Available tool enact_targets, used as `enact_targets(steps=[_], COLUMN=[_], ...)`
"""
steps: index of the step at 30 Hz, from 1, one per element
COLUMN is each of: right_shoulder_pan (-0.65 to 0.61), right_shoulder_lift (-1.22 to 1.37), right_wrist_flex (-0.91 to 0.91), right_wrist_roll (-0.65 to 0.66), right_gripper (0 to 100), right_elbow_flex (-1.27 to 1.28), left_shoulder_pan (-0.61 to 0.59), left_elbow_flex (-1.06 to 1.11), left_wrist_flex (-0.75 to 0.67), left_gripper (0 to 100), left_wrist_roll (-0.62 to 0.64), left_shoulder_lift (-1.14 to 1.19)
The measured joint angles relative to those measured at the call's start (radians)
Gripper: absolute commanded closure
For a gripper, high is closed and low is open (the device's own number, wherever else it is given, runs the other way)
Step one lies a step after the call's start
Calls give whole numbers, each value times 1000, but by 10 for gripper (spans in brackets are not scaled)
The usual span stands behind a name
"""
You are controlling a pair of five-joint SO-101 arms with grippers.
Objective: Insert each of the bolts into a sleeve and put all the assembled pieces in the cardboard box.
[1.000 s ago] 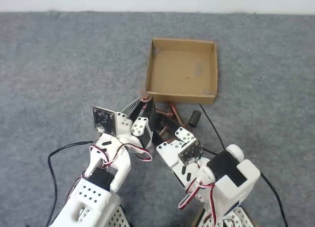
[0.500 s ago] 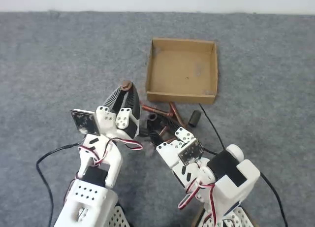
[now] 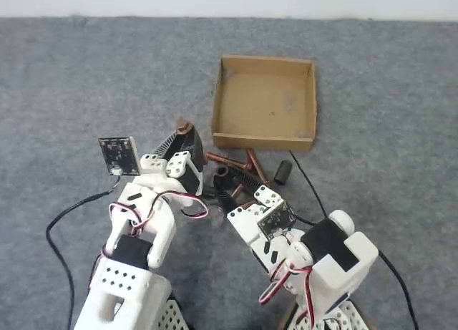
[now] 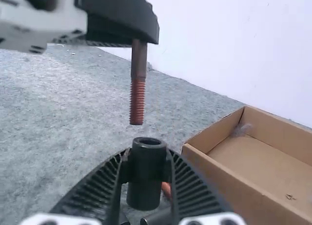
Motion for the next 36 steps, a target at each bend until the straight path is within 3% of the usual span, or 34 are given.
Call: enact_targets(steps=[20,36], right_shoulder_pan=[0,0], right_shoulder_lift=[0,0], right_wrist_flex=[0,0], right_wrist_roll=[0,0], right_gripper=[992,992], right_elbow_flex=[0,0], left_shoulder_pan=[66,132], left_elbow_flex=[0,149], left_wrist_flex=[-3,-3], left_gripper=[988,989], left_wrist_roll=[5,-35], left_shoulder_lift=[-8,-302])
